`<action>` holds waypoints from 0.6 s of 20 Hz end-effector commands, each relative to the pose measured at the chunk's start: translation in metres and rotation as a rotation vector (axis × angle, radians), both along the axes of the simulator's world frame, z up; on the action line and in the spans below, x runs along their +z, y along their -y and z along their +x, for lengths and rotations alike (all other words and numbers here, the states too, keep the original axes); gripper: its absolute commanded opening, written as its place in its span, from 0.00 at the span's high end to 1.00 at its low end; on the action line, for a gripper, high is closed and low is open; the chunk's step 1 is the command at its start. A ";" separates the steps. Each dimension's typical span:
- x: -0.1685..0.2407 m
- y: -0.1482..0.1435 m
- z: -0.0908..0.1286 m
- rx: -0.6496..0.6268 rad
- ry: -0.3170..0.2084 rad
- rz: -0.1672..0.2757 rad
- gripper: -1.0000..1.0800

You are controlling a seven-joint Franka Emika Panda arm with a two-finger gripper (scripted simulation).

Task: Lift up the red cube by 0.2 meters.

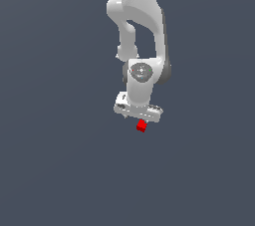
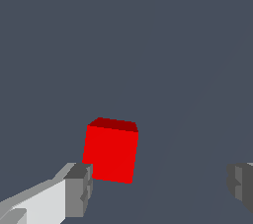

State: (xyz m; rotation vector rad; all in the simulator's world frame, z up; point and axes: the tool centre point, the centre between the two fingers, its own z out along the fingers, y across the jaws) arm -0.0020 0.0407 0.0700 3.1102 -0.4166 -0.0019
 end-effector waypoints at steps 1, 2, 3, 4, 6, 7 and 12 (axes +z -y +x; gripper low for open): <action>-0.015 -0.009 0.002 -0.041 0.001 0.000 0.04; -0.020 -0.012 0.003 -0.055 0.001 0.001 0.04; -0.025 -0.015 0.004 -0.068 0.001 0.001 0.04; -0.029 -0.018 0.005 -0.079 0.002 0.001 0.04; -0.037 -0.023 0.006 -0.099 0.002 0.002 0.04; -0.040 -0.025 0.007 -0.108 0.002 0.002 0.04; -0.049 -0.031 0.010 -0.133 0.002 0.003 0.04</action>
